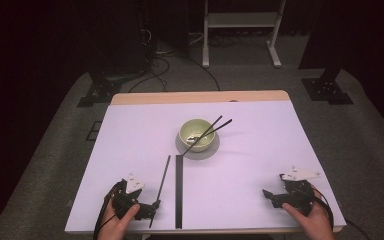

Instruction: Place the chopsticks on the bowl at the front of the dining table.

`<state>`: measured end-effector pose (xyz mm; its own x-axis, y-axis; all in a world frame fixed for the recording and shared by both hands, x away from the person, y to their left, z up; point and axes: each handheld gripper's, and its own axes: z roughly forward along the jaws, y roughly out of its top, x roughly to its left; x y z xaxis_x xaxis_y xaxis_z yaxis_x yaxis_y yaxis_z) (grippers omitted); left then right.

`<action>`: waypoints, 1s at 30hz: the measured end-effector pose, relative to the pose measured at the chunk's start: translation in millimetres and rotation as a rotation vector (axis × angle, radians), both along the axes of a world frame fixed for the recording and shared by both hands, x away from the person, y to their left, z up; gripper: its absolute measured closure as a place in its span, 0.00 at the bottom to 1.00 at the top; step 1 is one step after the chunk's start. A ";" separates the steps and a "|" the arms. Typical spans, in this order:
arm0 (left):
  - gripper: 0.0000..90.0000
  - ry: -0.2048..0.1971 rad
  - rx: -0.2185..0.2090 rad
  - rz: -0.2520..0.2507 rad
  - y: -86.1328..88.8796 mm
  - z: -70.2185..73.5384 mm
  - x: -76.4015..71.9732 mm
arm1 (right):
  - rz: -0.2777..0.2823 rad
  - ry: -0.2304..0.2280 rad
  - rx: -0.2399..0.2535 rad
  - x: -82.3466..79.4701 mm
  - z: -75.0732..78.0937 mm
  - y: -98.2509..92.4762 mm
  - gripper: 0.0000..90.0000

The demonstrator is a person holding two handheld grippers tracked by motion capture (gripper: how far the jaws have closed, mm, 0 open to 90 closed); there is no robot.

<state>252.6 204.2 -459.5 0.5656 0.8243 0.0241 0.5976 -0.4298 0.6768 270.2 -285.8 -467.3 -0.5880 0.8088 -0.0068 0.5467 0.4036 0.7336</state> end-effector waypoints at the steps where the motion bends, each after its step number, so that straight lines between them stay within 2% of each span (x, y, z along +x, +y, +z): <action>1: 0.00 0.000 0.000 0.000 0.0 0.0 0.0 | 0.000 0.000 0.000 0.0 0.0 0.0 0.14; 30: 0.00 0.011 0.006 0.044 27.2 1.6 11.4 | 0.000 0.001 0.001 0.1 0.0 0.0 0.14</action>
<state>263.9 231.4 -457.9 0.5291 0.8483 0.0229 0.6232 -0.4067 0.6680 270.3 -285.8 -467.3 -0.5880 0.8088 -0.0058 0.5475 0.4033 0.7332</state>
